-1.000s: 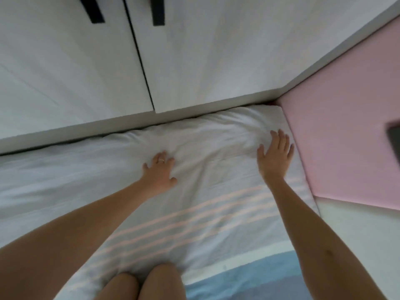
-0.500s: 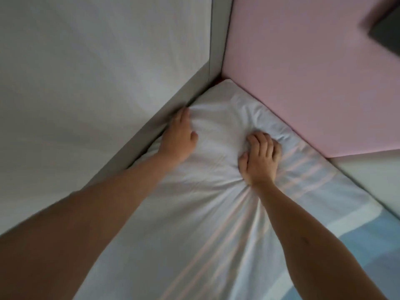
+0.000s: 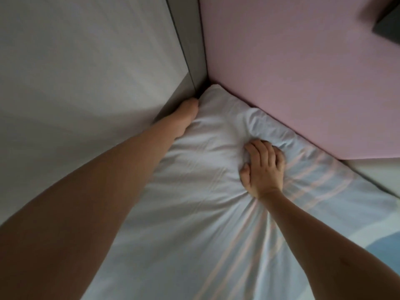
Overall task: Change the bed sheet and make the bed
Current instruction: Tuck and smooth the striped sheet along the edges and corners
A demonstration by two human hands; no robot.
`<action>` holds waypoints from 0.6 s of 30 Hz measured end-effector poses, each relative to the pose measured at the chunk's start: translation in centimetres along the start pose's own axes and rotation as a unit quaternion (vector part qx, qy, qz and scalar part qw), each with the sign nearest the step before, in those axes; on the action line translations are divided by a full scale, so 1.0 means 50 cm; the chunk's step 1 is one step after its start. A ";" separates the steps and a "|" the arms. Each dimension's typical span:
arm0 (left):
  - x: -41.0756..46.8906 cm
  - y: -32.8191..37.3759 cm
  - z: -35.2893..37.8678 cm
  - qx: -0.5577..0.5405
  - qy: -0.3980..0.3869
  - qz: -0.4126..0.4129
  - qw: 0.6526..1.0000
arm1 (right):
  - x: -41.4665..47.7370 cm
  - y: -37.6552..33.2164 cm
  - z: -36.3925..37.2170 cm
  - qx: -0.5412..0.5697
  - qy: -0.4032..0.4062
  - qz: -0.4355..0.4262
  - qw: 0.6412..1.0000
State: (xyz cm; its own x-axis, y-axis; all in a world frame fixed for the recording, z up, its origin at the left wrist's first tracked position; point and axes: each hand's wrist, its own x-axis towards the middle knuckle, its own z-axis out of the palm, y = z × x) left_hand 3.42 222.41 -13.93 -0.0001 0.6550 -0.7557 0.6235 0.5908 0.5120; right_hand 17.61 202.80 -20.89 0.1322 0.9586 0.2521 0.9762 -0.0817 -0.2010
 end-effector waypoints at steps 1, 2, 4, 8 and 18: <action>0.000 -0.002 -0.004 -0.031 -0.008 -0.008 0.999 | 0.000 0.001 0.000 0.002 0.002 0.001 1.000; 0.001 -0.006 -0.008 -0.055 -0.020 -0.006 0.998 | 0.001 0.002 -0.001 0.002 0.004 -0.002 1.000; -0.011 -0.004 -0.016 -0.071 -0.050 0.008 0.996 | 0.002 0.003 -0.001 0.007 0.009 0.000 1.000; -0.013 -0.009 -0.027 -0.060 -0.103 0.089 0.989 | 0.004 0.002 -0.003 0.013 0.003 0.004 1.000; 0.036 0.044 0.012 -0.104 -0.097 0.093 0.985 | 0.005 0.006 0.006 0.029 0.023 0.000 0.999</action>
State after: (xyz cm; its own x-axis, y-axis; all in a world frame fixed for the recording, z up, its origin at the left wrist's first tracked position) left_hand 5.27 224.62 -14.40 0.2613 0.6702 -0.6947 0.4242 0.5667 0.7063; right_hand 17.86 203.09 -21.17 0.1419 0.9450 0.2947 0.9646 -0.0652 -0.2556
